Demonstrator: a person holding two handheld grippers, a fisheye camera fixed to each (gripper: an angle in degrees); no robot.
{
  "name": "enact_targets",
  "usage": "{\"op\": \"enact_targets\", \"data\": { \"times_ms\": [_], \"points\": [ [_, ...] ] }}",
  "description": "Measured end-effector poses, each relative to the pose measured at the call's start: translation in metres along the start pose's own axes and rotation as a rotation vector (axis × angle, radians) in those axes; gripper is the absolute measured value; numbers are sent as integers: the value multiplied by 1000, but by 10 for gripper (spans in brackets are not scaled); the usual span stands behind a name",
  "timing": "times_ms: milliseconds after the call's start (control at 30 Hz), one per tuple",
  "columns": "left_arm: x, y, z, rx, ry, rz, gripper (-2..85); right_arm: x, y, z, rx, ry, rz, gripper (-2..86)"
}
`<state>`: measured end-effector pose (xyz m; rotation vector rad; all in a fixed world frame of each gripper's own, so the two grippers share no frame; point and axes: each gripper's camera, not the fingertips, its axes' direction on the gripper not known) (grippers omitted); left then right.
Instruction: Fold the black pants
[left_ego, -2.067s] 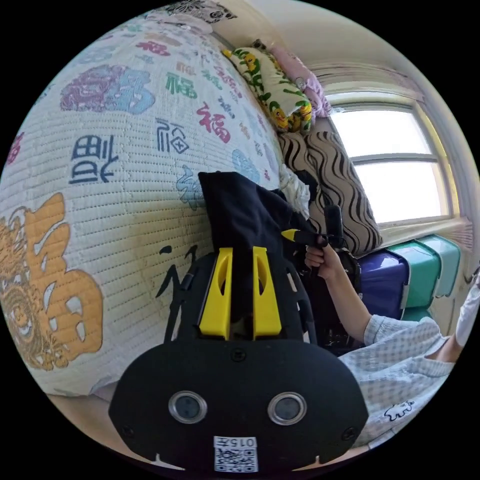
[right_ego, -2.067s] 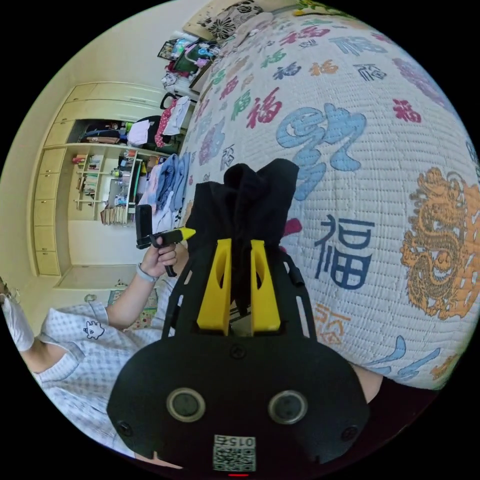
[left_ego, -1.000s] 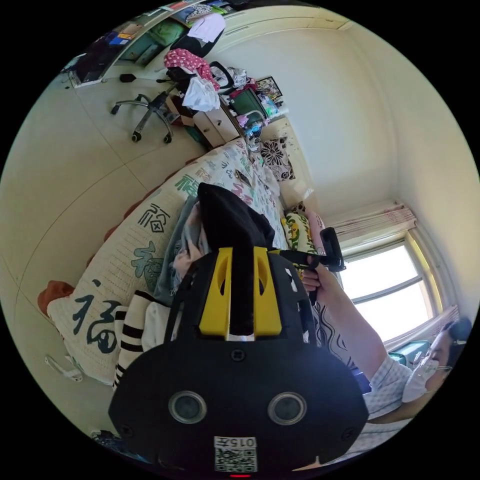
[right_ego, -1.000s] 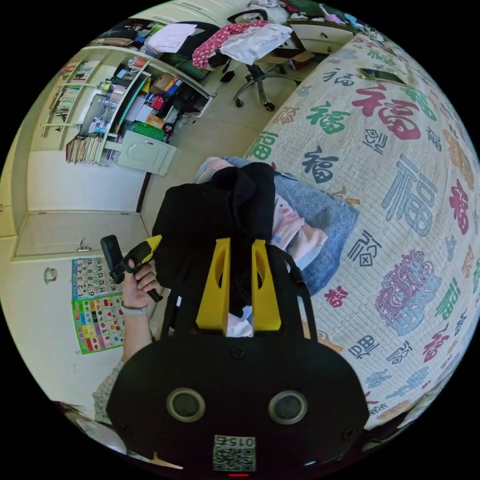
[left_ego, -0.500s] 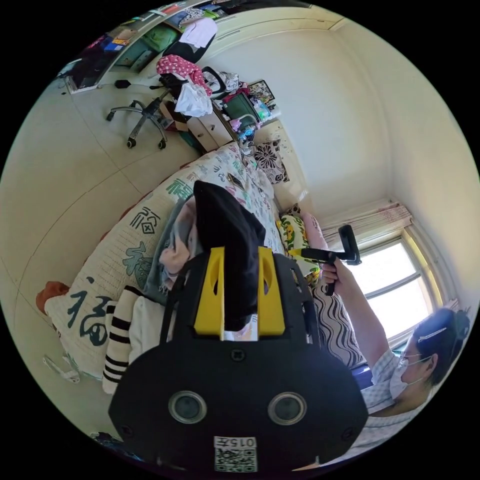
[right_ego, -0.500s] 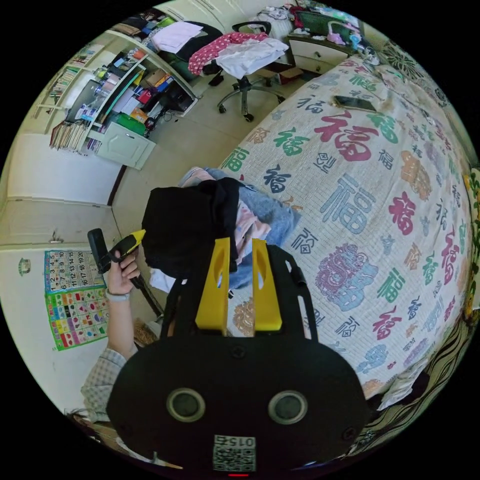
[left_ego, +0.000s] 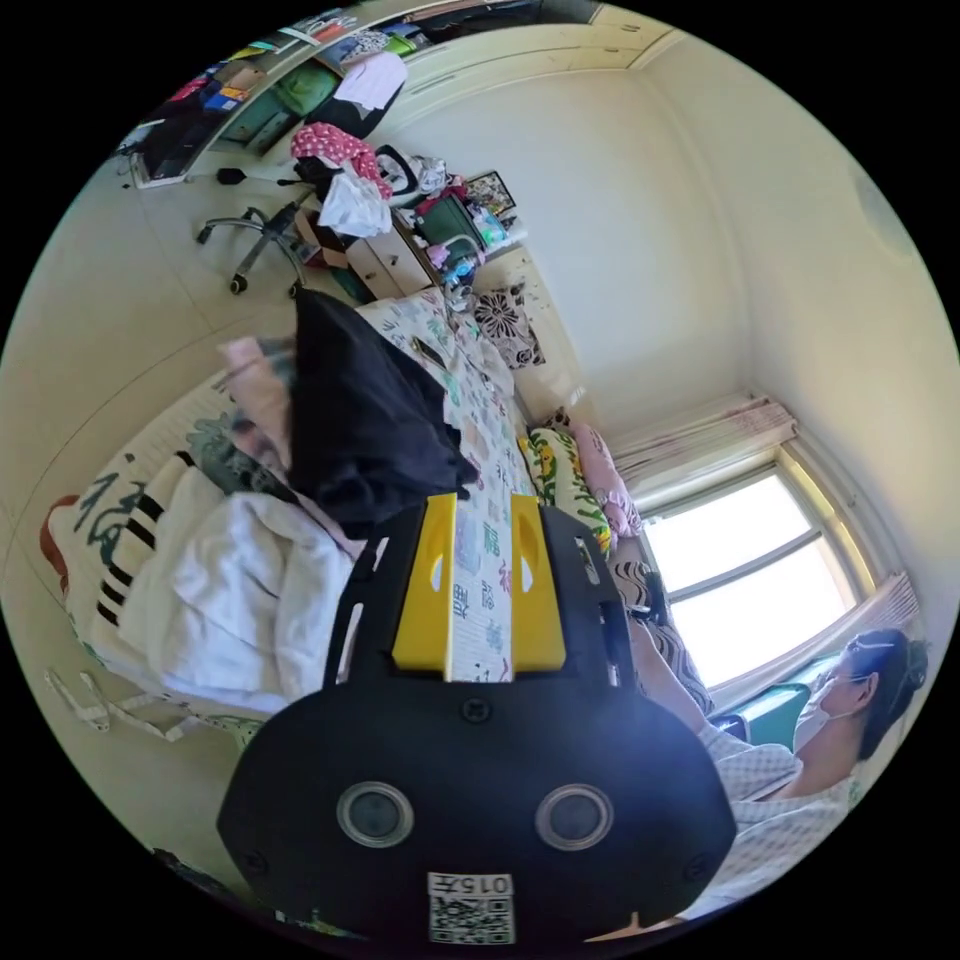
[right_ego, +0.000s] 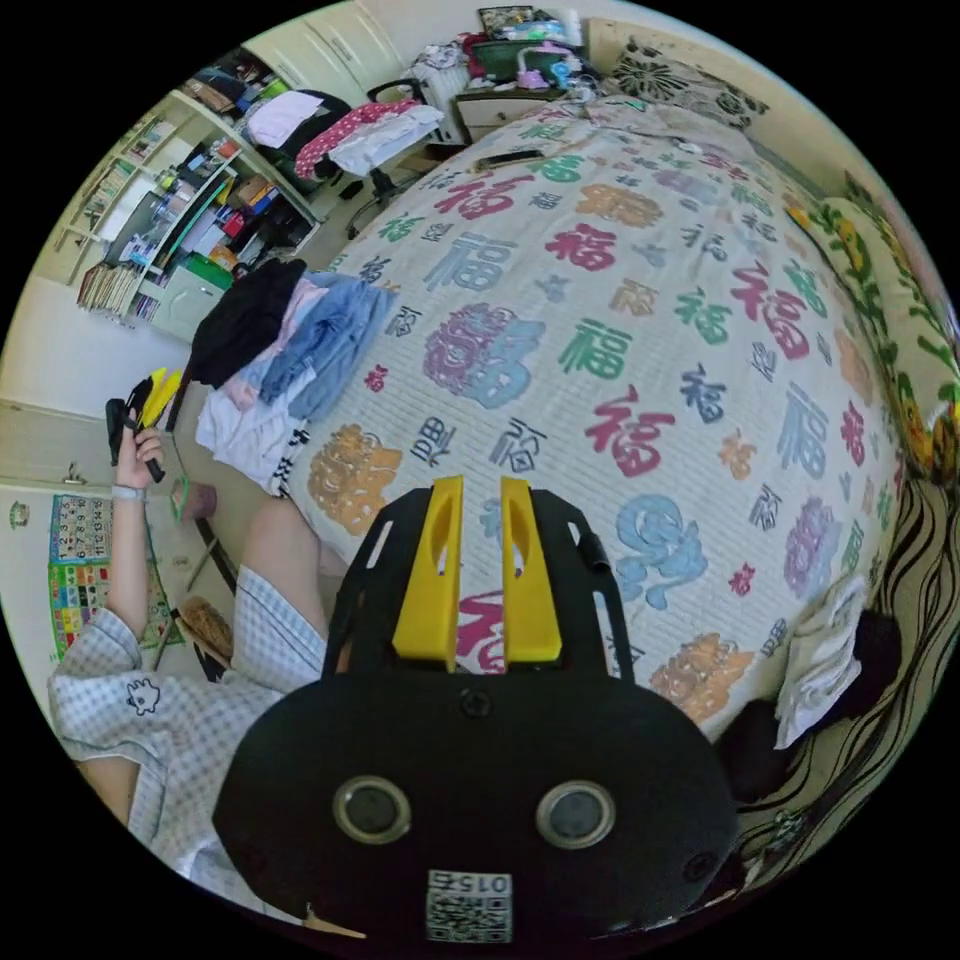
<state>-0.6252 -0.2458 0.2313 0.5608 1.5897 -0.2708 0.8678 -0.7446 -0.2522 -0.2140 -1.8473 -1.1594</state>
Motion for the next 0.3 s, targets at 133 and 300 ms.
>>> {"op": "enact_targets", "data": {
  "times_ms": [133, 300],
  "points": [
    [19, 67, 65, -53, 44, 32, 83, 117, 132, -31, 103, 52, 234, 77],
    [35, 162, 170, -174, 56, 64, 82, 254, 287, -87, 256, 171, 604, 95]
  ]
}}
